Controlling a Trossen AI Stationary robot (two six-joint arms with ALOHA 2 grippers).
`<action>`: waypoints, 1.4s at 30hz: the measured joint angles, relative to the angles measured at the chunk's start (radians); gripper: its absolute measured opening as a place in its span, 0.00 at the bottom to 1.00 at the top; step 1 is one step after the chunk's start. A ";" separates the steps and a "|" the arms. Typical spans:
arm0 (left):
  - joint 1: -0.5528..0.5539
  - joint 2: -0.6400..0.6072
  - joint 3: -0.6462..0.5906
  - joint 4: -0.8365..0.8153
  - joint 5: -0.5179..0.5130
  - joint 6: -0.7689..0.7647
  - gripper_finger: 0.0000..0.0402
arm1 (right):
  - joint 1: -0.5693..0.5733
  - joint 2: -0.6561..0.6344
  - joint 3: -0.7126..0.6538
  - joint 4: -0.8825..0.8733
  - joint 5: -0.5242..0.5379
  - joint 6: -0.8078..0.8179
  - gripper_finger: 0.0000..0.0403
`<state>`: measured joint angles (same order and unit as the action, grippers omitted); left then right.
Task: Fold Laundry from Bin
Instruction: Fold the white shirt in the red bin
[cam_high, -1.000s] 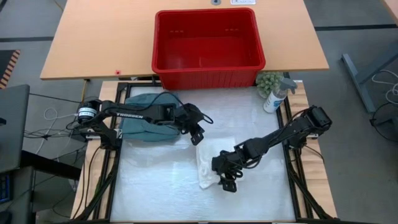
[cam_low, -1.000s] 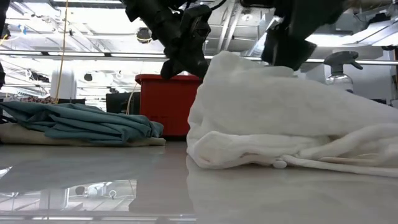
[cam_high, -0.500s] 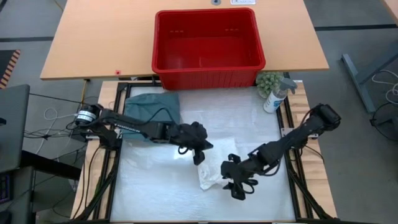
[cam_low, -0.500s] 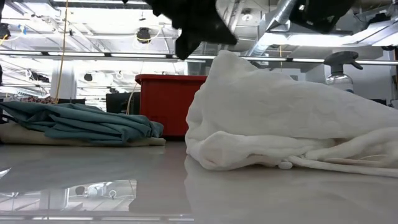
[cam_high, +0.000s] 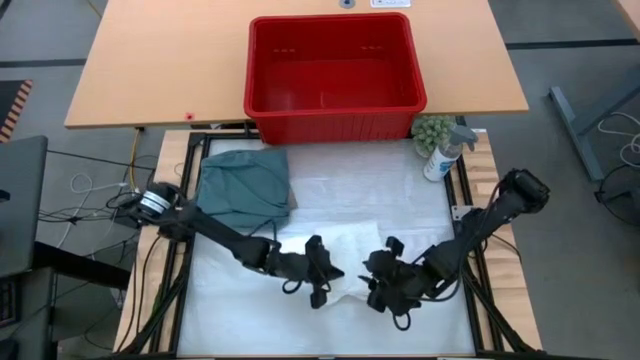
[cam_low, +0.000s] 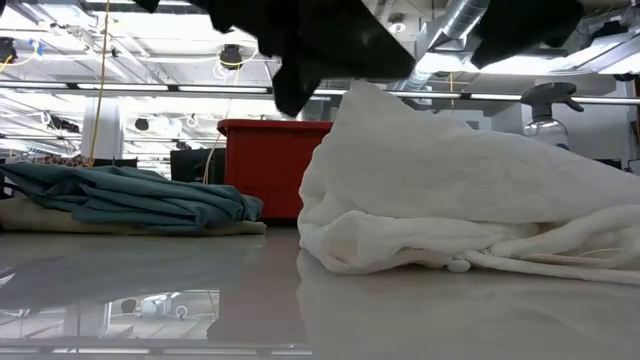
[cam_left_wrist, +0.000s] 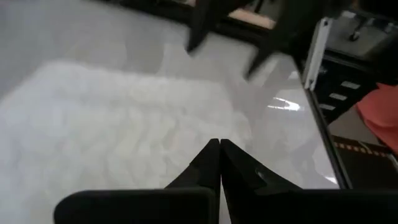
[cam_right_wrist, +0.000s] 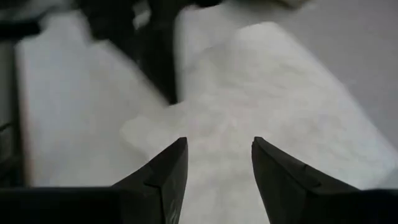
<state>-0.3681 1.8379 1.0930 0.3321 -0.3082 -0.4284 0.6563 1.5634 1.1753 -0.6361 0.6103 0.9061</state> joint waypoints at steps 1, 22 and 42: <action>-0.005 0.011 0.001 -0.004 -0.012 -0.019 0.00 | 0.007 0.000 -0.013 0.004 0.039 0.033 0.49; -0.134 0.094 0.002 -0.256 -0.046 -0.243 0.00 | 0.066 0.301 -0.115 0.257 0.131 0.167 0.40; -0.114 -0.152 -0.021 -0.206 -0.374 -0.106 0.00 | 0.061 0.337 -0.113 0.263 0.080 0.160 0.40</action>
<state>-0.4819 1.6863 1.0719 0.1261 -0.6819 -0.5344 0.7177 1.9003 1.0626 -0.3735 0.6900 1.0657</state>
